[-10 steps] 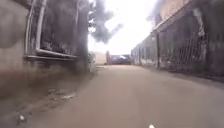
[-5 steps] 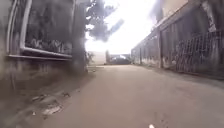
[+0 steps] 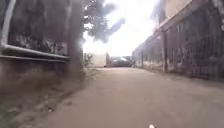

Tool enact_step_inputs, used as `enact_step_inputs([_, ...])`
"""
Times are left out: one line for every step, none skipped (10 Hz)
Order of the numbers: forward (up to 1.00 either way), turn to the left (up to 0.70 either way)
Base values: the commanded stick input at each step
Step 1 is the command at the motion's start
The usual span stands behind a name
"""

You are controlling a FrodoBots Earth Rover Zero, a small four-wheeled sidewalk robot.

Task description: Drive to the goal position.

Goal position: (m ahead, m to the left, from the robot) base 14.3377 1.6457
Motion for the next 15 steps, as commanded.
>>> enact_step_inputs([1.0, 0.0])
enact_step_inputs([1.0, 0.0])
enact_step_inputs([1.0, 0.0])
enact_step_inputs([1.0, 0.0])
enact_step_inputs([1.0, 0.0])
enact_step_inputs([1.0, 0.0])
enact_step_inputs([1.0, 0.0])
enact_step_inputs([1.0, 0.0])
enact_step_inputs([1.0, 0.0])
enact_step_inputs([1.0, 0.0])
enact_step_inputs([1.0, 0.0])
enact_step_inputs([1.0, 0.0])
enact_step_inputs([1.0, 0.0])
enact_step_inputs([1.0, 0.0])
enact_step_inputs([1.0, 0.0])
